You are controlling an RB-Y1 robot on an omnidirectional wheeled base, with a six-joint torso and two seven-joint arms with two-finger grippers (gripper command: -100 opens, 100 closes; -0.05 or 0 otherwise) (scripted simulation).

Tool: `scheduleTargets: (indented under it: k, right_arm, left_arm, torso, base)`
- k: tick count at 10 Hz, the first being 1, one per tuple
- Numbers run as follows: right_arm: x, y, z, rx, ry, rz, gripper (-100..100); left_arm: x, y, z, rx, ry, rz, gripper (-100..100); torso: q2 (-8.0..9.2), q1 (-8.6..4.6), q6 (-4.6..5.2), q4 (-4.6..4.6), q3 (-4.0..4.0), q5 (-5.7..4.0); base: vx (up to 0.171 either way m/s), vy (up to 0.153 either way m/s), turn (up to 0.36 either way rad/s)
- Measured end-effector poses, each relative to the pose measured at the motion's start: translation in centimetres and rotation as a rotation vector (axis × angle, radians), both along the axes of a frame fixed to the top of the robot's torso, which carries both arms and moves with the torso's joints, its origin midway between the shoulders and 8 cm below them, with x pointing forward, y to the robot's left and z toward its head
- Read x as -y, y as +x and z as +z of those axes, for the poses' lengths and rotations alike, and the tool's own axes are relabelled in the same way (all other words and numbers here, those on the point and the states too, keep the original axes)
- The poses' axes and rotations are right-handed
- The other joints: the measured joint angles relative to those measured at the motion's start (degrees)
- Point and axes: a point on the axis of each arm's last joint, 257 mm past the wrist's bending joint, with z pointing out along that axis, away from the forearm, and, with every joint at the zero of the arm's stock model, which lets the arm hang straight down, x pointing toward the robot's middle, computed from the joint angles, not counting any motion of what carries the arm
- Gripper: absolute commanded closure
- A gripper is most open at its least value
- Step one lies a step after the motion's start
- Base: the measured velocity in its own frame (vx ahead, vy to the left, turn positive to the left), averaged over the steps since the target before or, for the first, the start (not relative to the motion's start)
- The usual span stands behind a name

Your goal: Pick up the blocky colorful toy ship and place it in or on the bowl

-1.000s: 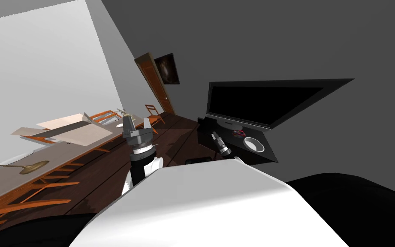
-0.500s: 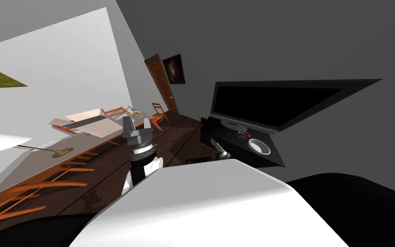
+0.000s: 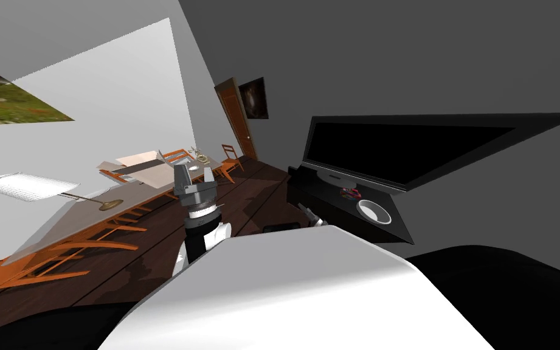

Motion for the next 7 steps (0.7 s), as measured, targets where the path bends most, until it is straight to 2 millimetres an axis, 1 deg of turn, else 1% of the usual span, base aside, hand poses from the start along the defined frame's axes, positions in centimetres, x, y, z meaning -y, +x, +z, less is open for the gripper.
scheduleTargets:
  k: [1,2,3,4,5,6,7]
  right_arm:
    - [0.7,-0.6,-1.3,-0.022,-0.03,0.012,-100]
    - [1.2,-1.0,-2.1,-0.038,-0.043,0.013,-100]
    - [1.4,-2.1,-3.6,-0.064,-0.084,0.04,-100]
    - [1.9,-2.9,-5.1,-0.088,-0.116,0.052,-100]
    - [2.6,-4.0,-6.4,-0.112,-0.163,0.082,-100]
    - [3.4,-4.8,-7.9,-0.137,-0.196,0.096,-100]
    - [3.9,-5.5,-8.8,-0.156,-0.214,0.098,-100]
  left_arm:
    - [0.0,0.0,0.0,0.0,0.0,0.0,0]
    - [0.0,0.0,0.0,0.0,0.0,0.0,0]
    - [0.0,0.0,0.0,0.0,0.0,0.0,0]
    - [0.0,0.0,0.0,0.0,0.0,0.0,0]
    - [0.0,0.0,0.0,0.0,0.0,0.0,0]
    - [0.0,0.0,0.0,0.0,0.0,0.0,0]
    - [0.0,0.0,0.0,0.0,0.0,0.0,0]
  torso:
    - [-0.01,-0.04,0.05,0.0,0.0,0.0]
    - [-0.03,-0.07,0.06,0.0,-0.01,-0.01]
    - [-0.03,-0.03,0.01,0.0,-0.02,0.0]
    - [-0.03,-0.05,0.05,-0.01,-0.01,-0.01]
    - [-0.04,-0.06,0.0,0.0,-0.02,0.0]
    - [-0.05,-0.09,0.06,-0.01,-0.03,-0.02]
    - [-0.05,-0.1,0.07,-0.01,-0.03,-0.02]
  base:
    - [-0.007,0.007,-0.032]
    - [-0.01,0.024,0.208]
    - [-0.011,0.016,0.132]
    - [-0.01,0.018,0.267]
    - [-0.005,0.006,0.105]
    - [0.0,0.001,-0.041]
    - [0.001,0.009,0.269]
